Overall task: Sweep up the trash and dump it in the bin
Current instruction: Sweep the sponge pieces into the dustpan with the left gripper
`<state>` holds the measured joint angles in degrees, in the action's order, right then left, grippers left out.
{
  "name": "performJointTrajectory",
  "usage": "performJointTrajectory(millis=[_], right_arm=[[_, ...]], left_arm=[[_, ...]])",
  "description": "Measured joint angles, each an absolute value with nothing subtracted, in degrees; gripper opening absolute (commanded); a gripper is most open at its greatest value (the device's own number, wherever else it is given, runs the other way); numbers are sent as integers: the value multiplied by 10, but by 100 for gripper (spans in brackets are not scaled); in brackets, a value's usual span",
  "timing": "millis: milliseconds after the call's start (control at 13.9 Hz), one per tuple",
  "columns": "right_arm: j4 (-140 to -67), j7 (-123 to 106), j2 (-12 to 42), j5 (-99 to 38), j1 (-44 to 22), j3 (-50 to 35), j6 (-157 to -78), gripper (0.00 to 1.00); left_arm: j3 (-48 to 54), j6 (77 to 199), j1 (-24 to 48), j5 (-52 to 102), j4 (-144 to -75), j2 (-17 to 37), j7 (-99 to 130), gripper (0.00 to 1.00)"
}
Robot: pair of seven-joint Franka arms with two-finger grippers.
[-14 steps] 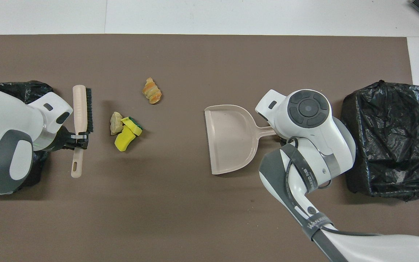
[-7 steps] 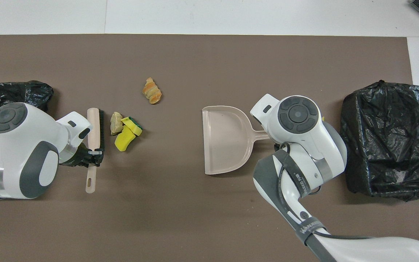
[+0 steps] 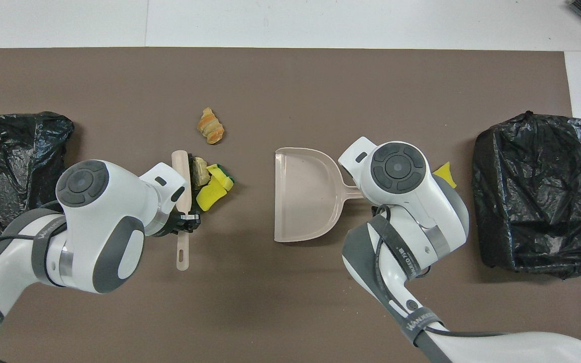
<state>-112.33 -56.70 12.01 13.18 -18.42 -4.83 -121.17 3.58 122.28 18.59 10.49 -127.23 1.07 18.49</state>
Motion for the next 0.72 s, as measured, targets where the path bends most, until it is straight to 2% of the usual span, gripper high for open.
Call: performJointTrajectory(millis=[359,718], right_arm=[[-1125,-566,120,132,-184,-48,-1212,0],[-1127,-556,124,132,-184,-48,-1212,0]], left_arm=[[38,1279,283,144,-1273,26,213,0],[40,1285,357,166,-1264,27,223,0]])
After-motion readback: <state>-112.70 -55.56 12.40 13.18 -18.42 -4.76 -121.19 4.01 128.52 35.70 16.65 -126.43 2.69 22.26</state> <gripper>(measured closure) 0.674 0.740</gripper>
